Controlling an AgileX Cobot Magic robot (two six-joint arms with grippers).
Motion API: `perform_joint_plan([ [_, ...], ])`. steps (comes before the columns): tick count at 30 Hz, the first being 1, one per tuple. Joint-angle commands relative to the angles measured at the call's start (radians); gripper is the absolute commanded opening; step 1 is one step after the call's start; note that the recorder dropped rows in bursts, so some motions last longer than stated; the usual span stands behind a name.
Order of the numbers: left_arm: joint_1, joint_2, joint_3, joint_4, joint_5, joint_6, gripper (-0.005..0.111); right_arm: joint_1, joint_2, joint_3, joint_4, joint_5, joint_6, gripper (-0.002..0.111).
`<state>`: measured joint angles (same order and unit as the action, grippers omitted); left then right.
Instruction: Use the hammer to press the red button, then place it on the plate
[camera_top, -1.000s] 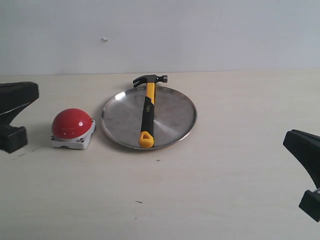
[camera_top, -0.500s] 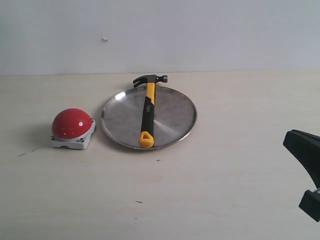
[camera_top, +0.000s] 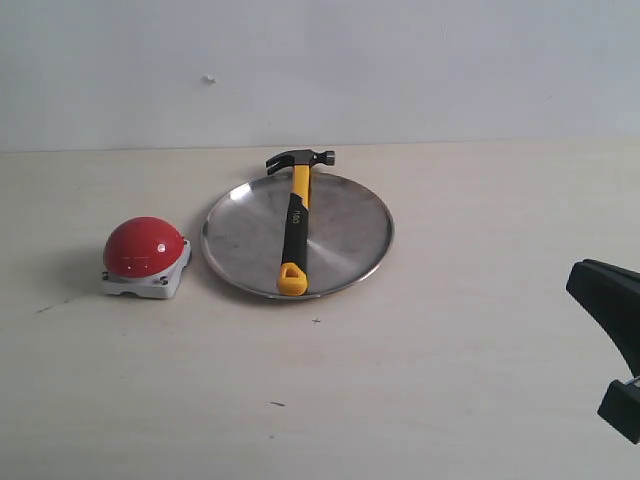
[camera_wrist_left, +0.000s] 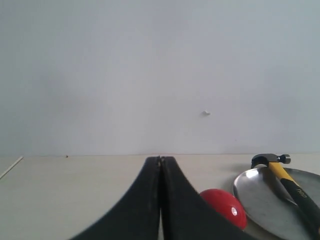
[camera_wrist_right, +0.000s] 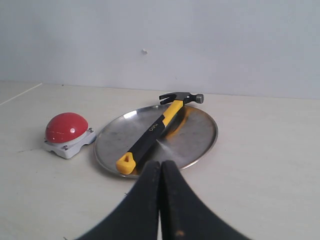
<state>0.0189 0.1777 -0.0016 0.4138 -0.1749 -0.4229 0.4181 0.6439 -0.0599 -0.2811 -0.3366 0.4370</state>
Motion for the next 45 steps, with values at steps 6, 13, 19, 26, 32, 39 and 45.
perform_joint_plan([
  [6,0.001,-0.127,0.002,-0.010,0.270,-0.003,0.000,0.001,-0.006,0.005,0.001,-0.002,-0.005,0.000],
  [13,0.001,-0.130,0.002,-0.077,0.315,0.036,0.000,0.001,-0.006,0.005,0.001,-0.002,-0.005,0.000],
  [19,0.001,-0.134,0.002,-0.240,0.336,0.273,0.000,0.001,-0.006,0.005,0.001,-0.002,-0.005,0.000],
  [26,0.001,-0.134,0.002,-0.295,0.397,0.394,0.000,0.001,-0.006,0.005,0.001,-0.002,-0.005,0.000],
  [32,0.001,-0.134,0.002,-0.270,0.453,0.394,0.000,0.001,-0.006,0.005,0.001,-0.002,-0.005,0.000],
  [39,0.001,-0.134,0.002,-0.270,0.453,0.394,0.000,0.001,-0.006,0.005,0.001,-0.002,-0.005,0.000],
  [45,0.001,-0.134,0.002,-0.270,0.453,0.394,0.000,0.001,-0.006,0.005,0.001,-0.002,-0.005,0.000],
])
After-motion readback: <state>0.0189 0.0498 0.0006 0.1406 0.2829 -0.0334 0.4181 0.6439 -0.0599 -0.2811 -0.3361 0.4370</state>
